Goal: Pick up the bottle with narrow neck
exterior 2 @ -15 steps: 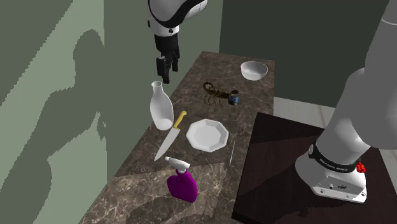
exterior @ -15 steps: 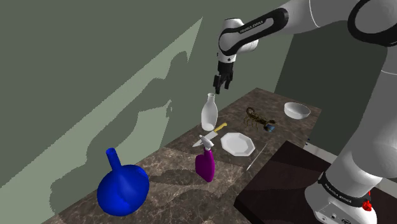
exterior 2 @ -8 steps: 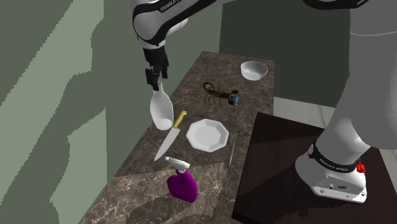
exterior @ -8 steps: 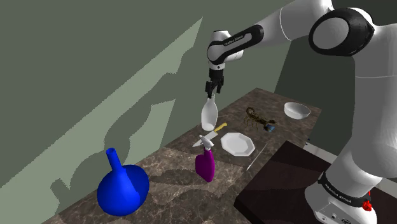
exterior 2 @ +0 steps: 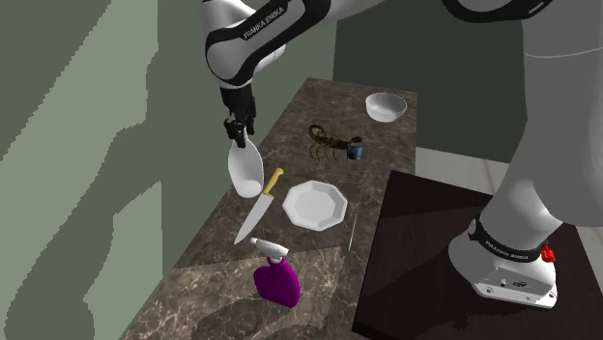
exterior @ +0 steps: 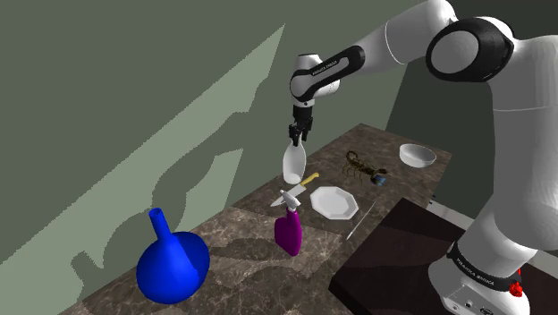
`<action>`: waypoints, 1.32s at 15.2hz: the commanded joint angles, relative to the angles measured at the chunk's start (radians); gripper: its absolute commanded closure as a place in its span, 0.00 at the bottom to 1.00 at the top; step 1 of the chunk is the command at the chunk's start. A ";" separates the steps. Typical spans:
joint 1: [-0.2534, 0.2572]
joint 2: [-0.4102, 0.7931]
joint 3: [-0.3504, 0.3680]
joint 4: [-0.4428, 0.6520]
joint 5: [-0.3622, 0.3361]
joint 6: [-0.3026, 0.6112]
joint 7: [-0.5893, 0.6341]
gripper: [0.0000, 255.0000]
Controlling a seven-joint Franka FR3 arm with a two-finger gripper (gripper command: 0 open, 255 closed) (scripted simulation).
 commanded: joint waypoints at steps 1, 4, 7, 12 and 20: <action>0.000 0.001 0.000 0.000 0.000 0.002 0.000 1.00; 0.000 0.001 0.000 0.000 0.000 0.002 0.000 1.00; 0.000 0.000 0.000 -0.001 0.000 0.002 0.000 1.00; 0.000 -0.017 -0.001 0.014 -0.001 -0.031 0.000 1.00; 0.000 -0.059 -0.001 0.061 -0.003 -0.120 0.002 1.00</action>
